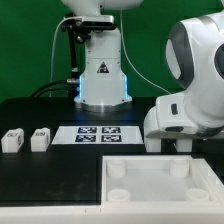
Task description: Assemble one leg
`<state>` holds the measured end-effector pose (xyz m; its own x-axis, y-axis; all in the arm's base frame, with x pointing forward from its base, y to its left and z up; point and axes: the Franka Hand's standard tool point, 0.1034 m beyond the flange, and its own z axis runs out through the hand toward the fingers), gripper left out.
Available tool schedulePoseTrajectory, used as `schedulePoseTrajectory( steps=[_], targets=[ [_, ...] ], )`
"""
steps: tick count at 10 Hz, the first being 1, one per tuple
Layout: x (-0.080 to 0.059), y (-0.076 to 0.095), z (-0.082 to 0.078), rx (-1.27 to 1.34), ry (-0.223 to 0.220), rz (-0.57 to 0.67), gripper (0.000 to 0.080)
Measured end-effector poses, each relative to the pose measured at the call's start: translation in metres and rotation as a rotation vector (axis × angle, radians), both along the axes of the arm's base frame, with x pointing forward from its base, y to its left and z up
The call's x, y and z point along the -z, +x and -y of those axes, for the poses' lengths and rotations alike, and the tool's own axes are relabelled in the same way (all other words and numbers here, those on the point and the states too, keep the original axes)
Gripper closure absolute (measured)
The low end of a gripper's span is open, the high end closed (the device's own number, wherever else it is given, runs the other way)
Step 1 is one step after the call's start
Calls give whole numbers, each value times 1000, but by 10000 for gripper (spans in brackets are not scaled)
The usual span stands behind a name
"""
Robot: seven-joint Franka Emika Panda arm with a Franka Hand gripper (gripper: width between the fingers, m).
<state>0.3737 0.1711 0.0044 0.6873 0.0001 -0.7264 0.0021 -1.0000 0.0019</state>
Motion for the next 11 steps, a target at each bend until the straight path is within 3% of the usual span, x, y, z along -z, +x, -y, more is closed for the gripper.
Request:
schedulePoseTrajectory(
  steps=[1, 2, 9, 11],
  targets=[
    [0, 0, 0, 0, 0, 0, 440],
    [0, 0, 0, 0, 0, 0, 509],
    [-2, 3, 2, -3, 5, 4, 509],
    [-39, 40, 16, -67, 39, 108, 508]
  ],
)
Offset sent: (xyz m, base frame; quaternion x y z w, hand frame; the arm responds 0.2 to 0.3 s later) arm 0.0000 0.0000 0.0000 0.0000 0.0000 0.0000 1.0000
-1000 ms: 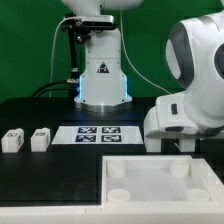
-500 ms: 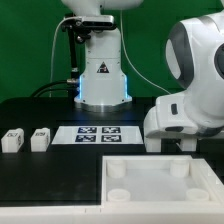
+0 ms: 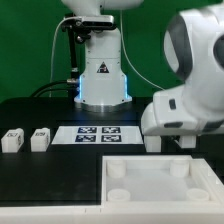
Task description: Assemble one leg
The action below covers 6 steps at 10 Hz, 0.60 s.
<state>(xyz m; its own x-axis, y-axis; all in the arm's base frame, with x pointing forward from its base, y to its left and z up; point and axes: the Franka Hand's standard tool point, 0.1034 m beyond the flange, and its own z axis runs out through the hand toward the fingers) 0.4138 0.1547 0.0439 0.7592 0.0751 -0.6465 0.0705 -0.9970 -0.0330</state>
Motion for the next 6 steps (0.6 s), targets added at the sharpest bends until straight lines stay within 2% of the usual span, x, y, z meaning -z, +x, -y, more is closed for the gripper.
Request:
schedulePoseTrajectory(
  steps=[2, 4, 5, 6],
  targets=[
    [-42, 30, 14, 9, 20, 106, 508],
    [-77, 57, 22, 36, 33, 296, 508],
    [-90, 69, 24, 48, 45, 422, 508],
    [-87, 70, 22, 51, 60, 545, 508]
  ],
)
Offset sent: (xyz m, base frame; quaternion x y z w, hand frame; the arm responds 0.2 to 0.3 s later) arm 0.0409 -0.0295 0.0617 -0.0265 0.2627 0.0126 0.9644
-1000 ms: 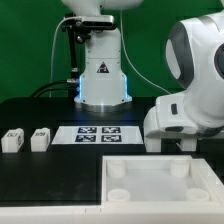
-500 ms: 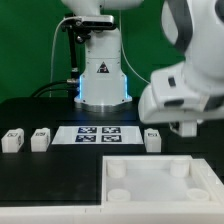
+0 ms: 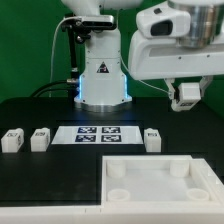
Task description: Assemble one leg
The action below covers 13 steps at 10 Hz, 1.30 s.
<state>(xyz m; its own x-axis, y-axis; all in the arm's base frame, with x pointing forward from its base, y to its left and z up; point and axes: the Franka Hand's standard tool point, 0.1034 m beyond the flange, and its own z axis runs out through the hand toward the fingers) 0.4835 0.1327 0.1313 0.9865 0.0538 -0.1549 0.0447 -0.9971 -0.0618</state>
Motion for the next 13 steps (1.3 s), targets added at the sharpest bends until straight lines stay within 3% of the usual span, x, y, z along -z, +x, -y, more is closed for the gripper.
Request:
schedulePoseTrajectory(
  steps=[4, 5, 6, 8, 9, 10, 13],
  targets=[
    [1, 2, -1, -12, 45, 361, 508],
    [-16, 27, 10, -27, 45, 412, 508],
    [-44, 67, 20, -14, 59, 600, 508],
    [-51, 96, 36, -51, 48, 811, 508],
    [-54, 97, 32, -29, 55, 877, 508],
    [-44, 91, 30, -42, 52, 839, 508],
    [-43, 92, 31, -41, 51, 830, 508]
  ],
)
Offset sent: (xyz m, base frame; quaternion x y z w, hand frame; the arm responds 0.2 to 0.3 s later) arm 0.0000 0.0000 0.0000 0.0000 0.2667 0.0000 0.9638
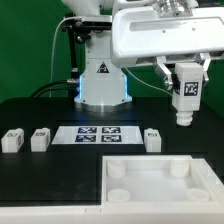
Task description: Assemble one leg
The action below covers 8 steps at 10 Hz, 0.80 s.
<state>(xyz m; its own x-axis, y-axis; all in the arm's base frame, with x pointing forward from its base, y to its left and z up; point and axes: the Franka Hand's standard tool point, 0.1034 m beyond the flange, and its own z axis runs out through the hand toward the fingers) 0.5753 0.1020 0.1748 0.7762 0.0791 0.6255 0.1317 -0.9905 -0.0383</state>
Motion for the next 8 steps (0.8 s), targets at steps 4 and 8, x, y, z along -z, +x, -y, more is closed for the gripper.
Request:
schedulePoseTrajectory(
  steps=[4, 8],
  targets=[
    [15, 28, 1, 10, 8, 6, 508],
    [63, 58, -5, 10, 13, -18, 508]
  ],
)
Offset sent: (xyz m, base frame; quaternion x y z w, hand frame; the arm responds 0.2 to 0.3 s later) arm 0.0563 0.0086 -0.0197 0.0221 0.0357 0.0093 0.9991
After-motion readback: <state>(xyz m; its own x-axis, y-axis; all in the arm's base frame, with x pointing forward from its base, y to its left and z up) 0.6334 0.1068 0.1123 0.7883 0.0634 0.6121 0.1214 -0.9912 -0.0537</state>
